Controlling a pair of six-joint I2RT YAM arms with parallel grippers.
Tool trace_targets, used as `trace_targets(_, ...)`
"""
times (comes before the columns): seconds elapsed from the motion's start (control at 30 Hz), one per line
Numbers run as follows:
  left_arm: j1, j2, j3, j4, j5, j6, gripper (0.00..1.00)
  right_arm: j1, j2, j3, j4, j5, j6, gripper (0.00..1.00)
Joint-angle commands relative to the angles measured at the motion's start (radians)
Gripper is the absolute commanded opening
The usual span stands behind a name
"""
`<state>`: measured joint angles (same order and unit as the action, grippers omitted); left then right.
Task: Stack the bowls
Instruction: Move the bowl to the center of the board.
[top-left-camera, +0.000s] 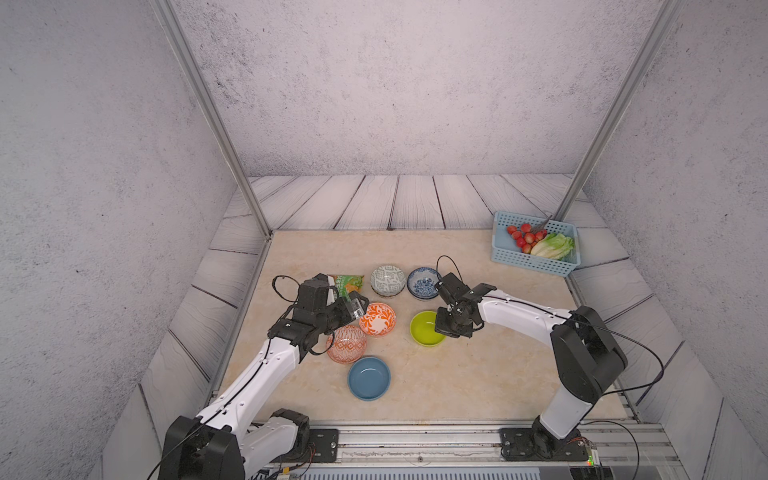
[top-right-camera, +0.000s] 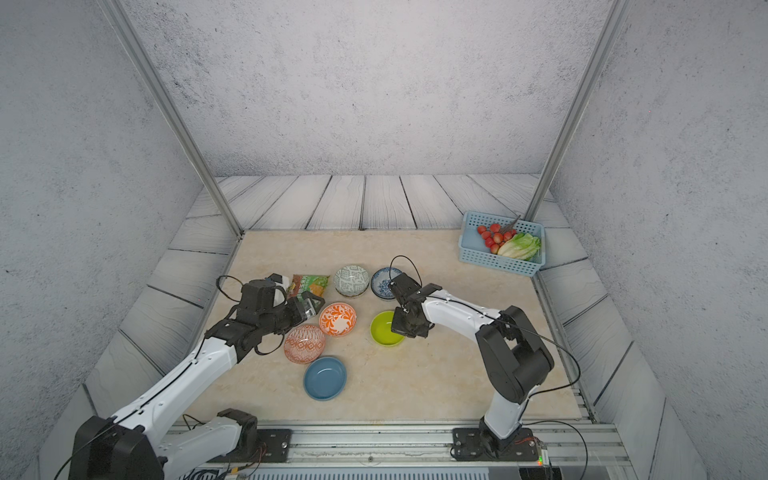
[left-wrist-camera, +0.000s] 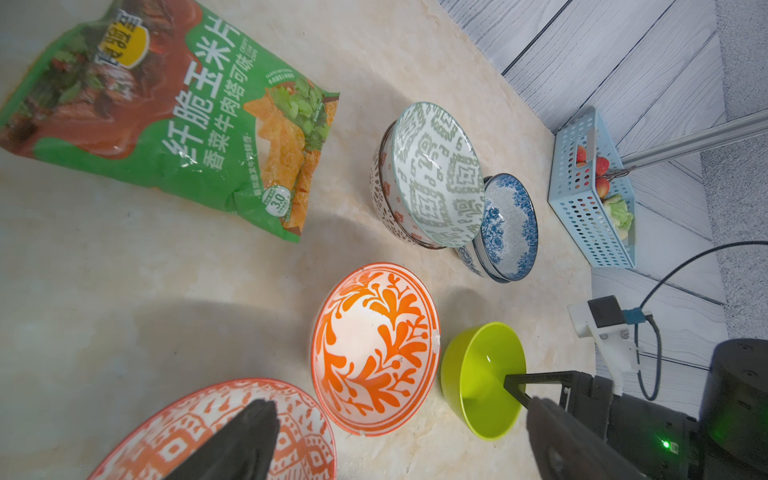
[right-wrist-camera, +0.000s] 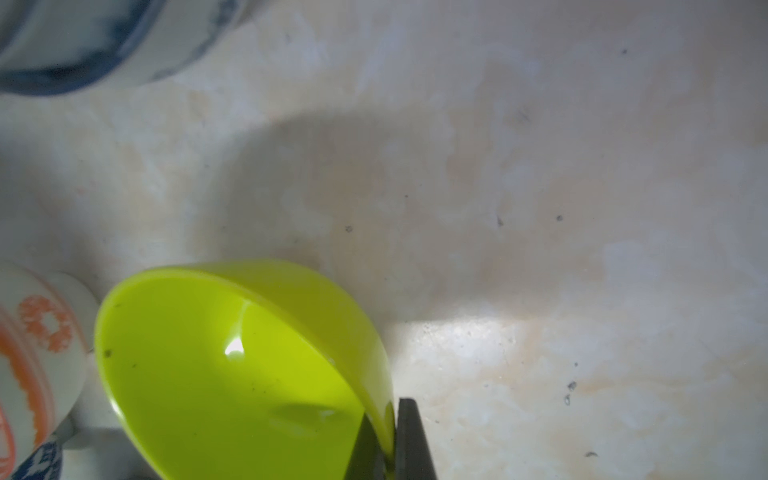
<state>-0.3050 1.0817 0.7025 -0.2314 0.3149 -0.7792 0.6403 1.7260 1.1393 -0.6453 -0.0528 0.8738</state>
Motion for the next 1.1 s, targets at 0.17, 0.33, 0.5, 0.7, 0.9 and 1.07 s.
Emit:
trace_targets(0.17,0.001,0.015,0.007,0.021,0.003,0.011,1.00,-0.040,0.046,0.062,-0.022,-0.011,-0.037,0.00)
trace_targets(0.33,0.001,0.019,0.009,0.021,0.002,0.012,1.00,-0.049,0.075,0.075,-0.018,-0.019,-0.042,0.00)
trace_targets(0.5,0.002,0.026,0.013,0.021,0.003,0.014,1.00,-0.051,0.083,0.087,-0.011,-0.029,-0.055,0.06)
trace_targets(0.7,0.001,0.009,0.020,-0.010,0.006,0.021,1.00,-0.050,0.033,0.071,-0.020,-0.029,-0.067,0.49)
trace_targets(0.9,0.001,-0.055,0.064,-0.194,-0.034,0.037,1.00,-0.015,-0.121,-0.019,-0.019,-0.028,-0.046,0.61)
trace_targets(1.07,-0.010,-0.087,0.097,-0.444,-0.020,0.050,0.90,0.084,-0.263,-0.134,0.046,-0.003,0.008,0.62)
